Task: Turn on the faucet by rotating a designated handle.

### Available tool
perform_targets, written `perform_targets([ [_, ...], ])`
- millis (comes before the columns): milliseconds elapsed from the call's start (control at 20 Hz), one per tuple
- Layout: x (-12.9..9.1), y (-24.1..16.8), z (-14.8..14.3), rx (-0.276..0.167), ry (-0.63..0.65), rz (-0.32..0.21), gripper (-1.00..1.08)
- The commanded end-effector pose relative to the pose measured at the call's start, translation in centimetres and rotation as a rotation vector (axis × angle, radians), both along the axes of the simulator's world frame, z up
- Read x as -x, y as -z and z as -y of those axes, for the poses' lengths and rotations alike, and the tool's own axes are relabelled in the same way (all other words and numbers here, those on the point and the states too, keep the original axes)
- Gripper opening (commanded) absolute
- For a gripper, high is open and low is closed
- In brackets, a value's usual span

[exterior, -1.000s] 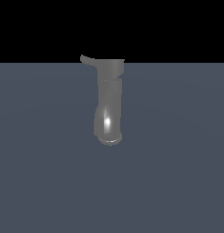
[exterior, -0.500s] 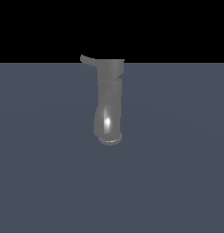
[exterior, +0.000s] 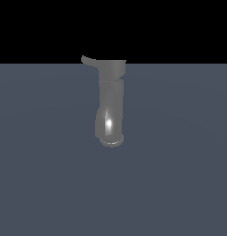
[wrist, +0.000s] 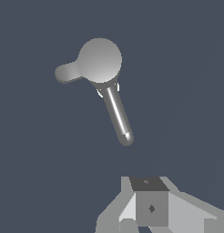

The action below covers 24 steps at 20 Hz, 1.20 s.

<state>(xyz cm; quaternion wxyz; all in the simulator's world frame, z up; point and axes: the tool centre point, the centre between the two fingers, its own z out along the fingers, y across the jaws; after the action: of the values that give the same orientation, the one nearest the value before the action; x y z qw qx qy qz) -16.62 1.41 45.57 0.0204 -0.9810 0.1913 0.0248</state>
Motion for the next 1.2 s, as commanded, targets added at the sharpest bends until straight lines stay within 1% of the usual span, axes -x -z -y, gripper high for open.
perform_targets([
  [0,-1.2,0.5,-0.2,-0.007,0.062,-0.003,-1.00],
  [550,-6.4,3.2,-1.4,-0.020,0.334,-0.022,-1.00],
  [1150,-11.7,7.0,-2.8,-0.006,0.638,-0.038,-1.00],
])
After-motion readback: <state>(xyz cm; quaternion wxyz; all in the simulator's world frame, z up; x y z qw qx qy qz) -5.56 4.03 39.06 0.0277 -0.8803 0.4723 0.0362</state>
